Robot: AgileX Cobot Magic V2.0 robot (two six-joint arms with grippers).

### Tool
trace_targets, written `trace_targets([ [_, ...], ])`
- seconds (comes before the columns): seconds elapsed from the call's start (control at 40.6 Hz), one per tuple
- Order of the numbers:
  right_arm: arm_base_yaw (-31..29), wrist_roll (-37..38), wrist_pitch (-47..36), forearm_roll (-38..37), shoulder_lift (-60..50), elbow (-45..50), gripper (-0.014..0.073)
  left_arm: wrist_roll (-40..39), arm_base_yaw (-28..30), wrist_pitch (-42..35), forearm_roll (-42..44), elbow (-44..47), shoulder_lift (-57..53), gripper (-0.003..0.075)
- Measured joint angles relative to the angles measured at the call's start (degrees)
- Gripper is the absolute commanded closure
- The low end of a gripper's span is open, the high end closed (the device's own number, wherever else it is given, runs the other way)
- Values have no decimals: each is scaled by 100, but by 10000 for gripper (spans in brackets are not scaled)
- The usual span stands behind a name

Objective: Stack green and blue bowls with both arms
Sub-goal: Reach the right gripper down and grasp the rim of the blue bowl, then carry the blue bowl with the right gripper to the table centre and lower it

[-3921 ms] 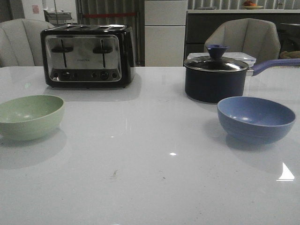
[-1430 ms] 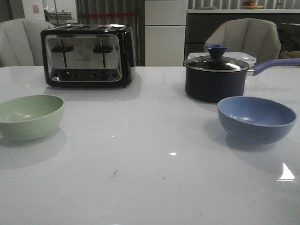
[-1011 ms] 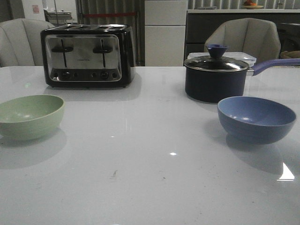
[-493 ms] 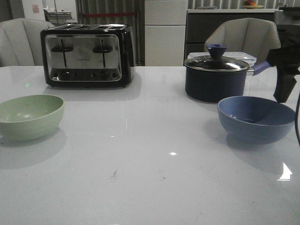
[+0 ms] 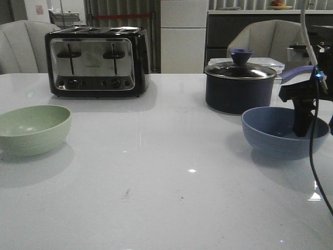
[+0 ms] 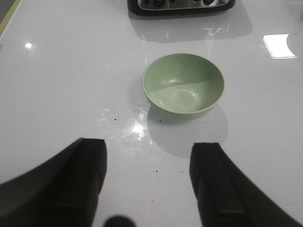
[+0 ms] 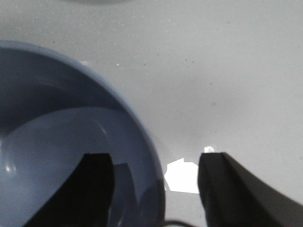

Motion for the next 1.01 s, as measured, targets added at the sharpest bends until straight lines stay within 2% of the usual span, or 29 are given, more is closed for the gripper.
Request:
trace_targets([
  [0.173,0,0,0,0,0,0,389,0,0,0,0,0,0,264],
  [0.419,0,0,22,27,0,-18,491,0,0,0,0,0,0,264],
  [0.666,182,-11,149,32,-439,-18,495,0,0,0,0,0,0,264],
  [1.011,1393,-49,425,196,-1503,-18,495,0,0,0,0,0,0,264],
])
